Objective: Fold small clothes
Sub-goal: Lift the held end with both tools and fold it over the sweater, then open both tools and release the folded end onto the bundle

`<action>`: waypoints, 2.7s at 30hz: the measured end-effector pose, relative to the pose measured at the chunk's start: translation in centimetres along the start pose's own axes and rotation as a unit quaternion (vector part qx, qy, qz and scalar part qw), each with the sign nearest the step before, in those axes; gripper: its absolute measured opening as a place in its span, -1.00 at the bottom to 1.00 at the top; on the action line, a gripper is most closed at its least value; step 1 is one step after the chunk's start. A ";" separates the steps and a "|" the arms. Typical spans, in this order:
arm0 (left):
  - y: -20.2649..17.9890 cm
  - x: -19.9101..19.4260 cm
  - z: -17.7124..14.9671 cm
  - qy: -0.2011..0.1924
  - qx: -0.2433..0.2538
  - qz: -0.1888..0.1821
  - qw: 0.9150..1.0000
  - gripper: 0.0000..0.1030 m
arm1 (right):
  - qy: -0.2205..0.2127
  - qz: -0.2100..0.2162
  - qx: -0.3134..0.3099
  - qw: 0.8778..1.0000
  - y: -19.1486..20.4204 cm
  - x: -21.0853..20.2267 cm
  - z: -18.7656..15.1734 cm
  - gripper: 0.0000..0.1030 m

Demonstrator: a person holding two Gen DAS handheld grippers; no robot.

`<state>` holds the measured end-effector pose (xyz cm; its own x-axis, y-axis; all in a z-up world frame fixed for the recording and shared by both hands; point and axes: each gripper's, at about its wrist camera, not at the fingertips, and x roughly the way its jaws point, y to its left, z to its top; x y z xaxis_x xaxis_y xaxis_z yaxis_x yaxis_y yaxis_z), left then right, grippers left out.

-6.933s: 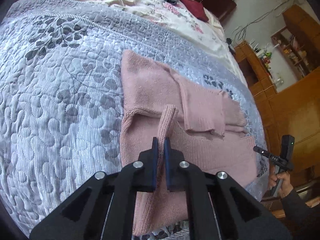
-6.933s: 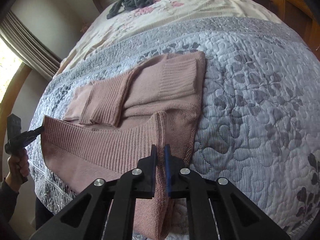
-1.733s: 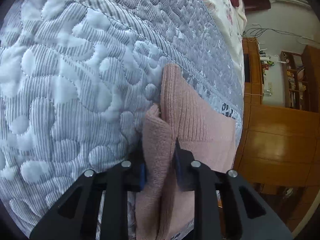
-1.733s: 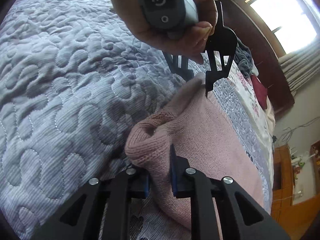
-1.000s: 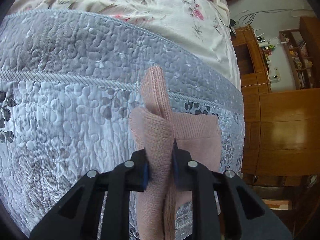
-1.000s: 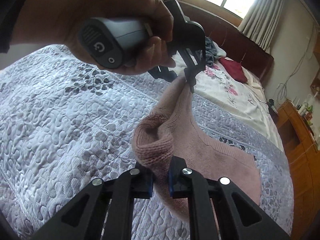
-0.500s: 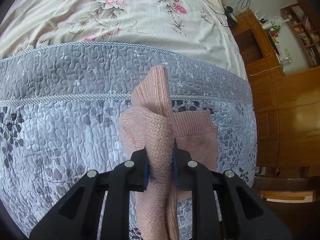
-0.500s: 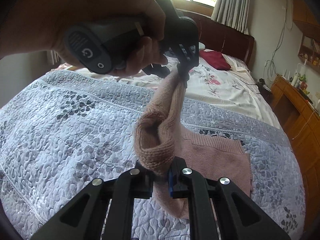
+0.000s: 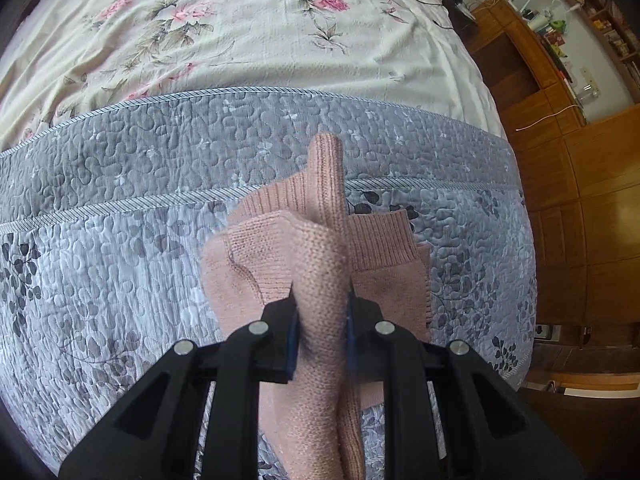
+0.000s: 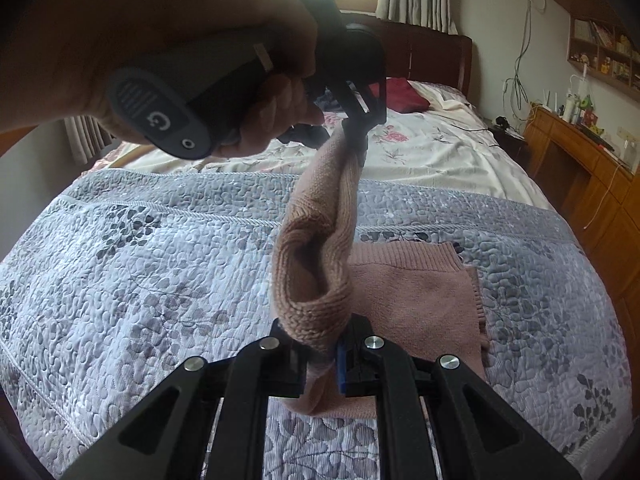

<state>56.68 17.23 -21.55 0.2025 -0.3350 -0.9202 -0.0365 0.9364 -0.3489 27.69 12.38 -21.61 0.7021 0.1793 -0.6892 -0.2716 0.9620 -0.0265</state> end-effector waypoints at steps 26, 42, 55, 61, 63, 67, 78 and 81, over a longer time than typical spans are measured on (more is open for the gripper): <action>-9.5 9.4 -1.6 0.012 0.053 0.064 0.996 -0.69 | 0.039 0.004 0.107 0.993 -10.0 2.6 -5.4 -0.81; -13.7 15.1 -3.7 -0.005 0.077 0.111 0.991 -0.69 | 0.063 0.006 0.156 0.986 -14.8 4.6 -9.6 -0.80; -16.6 17.8 -5.5 -0.047 0.111 0.143 0.982 -0.69 | 0.075 0.016 0.197 0.977 -17.7 5.4 -12.5 -0.80; -16.7 18.5 -5.6 -0.060 0.118 0.141 0.981 -0.60 | 0.089 0.056 0.234 0.967 -19.3 6.6 -13.3 -0.79; -16.8 18.6 -5.6 -0.066 0.122 0.130 0.982 -0.45 | 0.096 0.085 0.261 0.957 -20.4 7.0 -13.7 -0.76; -16.4 17.8 -5.3 -0.068 0.120 0.048 0.989 0.18 | 0.104 0.153 0.304 0.934 -22.4 7.3 -14.2 -0.46; -8.9 6.0 -8.5 -0.107 0.108 -0.094 0.984 0.65 | 0.185 0.329 0.354 0.855 -25.9 10.9 -12.9 -0.18; -5.6 5.4 -12.6 -0.085 0.116 -0.140 0.980 0.61 | 0.202 0.300 0.338 0.869 -27.0 11.8 -13.8 -0.73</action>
<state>45.60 8.89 -26.78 0.3337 -0.5779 -0.7448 0.2636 0.8158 -0.5148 34.23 -14.30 -39.02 0.2428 0.7341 -0.6341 0.0348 0.6467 0.7620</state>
